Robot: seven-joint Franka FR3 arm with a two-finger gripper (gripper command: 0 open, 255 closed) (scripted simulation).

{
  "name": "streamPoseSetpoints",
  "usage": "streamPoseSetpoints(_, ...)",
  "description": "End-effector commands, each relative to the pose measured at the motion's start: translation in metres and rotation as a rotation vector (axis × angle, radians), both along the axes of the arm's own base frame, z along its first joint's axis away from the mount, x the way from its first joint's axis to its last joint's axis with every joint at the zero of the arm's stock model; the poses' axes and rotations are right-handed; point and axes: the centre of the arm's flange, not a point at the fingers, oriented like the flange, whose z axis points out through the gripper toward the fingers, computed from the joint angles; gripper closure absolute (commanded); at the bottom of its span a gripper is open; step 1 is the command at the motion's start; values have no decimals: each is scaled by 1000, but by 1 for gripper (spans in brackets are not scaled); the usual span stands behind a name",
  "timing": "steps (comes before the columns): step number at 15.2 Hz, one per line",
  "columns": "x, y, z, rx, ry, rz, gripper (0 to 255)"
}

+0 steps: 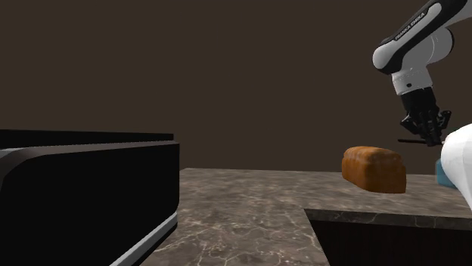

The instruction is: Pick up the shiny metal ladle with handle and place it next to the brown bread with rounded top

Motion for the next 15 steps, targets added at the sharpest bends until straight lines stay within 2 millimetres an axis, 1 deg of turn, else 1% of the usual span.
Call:
streamPoseSetpoints(1, -1, 0, -10, 0, 0, 0, 255)
streamPoseSetpoints(15, -1, 0, -84, 0, 0, 0, 255)
